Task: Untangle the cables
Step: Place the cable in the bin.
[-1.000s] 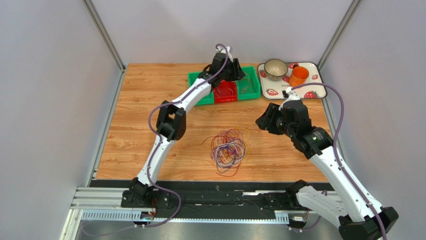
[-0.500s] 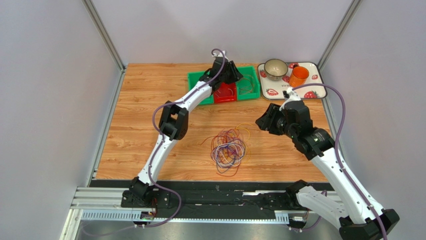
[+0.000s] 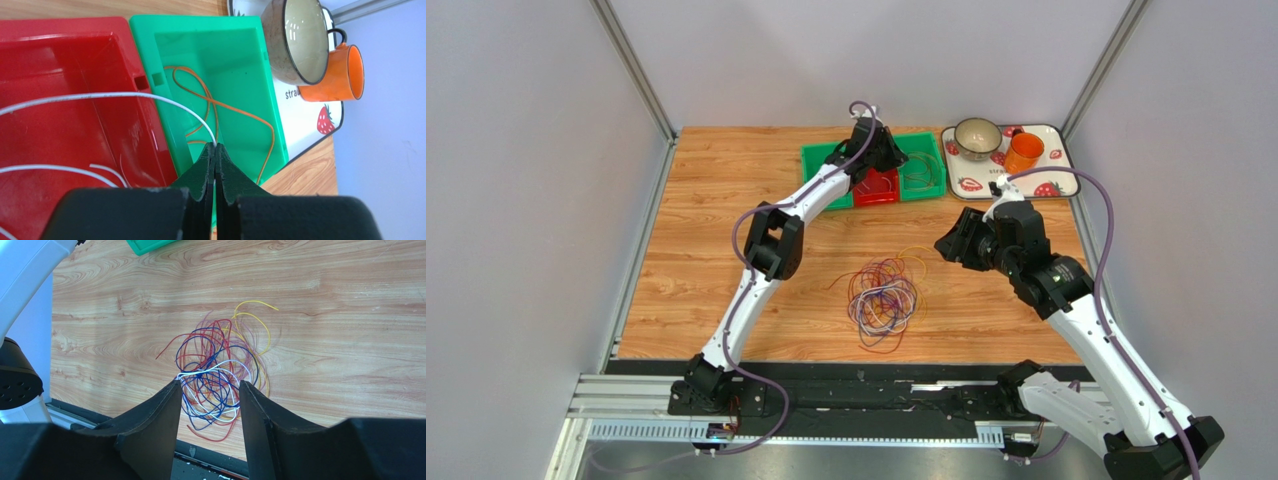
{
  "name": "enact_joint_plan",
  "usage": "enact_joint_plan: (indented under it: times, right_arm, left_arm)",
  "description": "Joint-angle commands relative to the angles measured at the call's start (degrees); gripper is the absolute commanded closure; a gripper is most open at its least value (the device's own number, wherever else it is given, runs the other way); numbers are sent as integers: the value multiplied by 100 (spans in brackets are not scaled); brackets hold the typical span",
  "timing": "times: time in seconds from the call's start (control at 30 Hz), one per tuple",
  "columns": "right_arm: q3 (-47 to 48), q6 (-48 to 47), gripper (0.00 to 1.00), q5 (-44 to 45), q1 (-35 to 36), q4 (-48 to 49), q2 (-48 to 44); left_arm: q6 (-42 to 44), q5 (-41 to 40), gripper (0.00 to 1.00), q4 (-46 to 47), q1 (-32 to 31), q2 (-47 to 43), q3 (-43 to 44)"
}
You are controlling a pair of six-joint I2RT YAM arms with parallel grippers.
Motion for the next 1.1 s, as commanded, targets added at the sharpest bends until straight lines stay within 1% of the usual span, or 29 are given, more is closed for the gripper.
enact_joint_plan:
  times: [0.0,0.13,0.23,0.37,0.43,0.57,0.63,0.87,1.07]
  right_arm:
    - [112,6,50,-148,8,149,-18]
    - [59,32,50,-184,17,210,-35]
    - [7,58,51,-254,17,271,-9]
    - [7,67,51,-289,17,289,44]
    - [15,59,51,-289,17,289,79]
    - [16,58,51,-298,17,281,88]
    - [24,76,51,-307,17,298,105]
    - [24,94,52,-421,17,377,228]
    - [24,102,52,-482,17,412,263]
  left_arm:
    - [195,178,100,-151,140,-832,-433]
    - [142,266,100,-11,394,-1404,-1556]
    - [230,415,100,16,526,-1677,-1910]
    - [580,583,100,-186,588,-1766,-1806]
    - [660,452,100,-466,606,-1809,-1736]
    - [827,240,100,-678,659,-1967,-1876]
    - [880,266,100,-731,668,-1968,-1955]
    - [916,591,100,-872,659,-1565,-1938]
    - [1030,715,100,-1329,597,-1186,-1569]
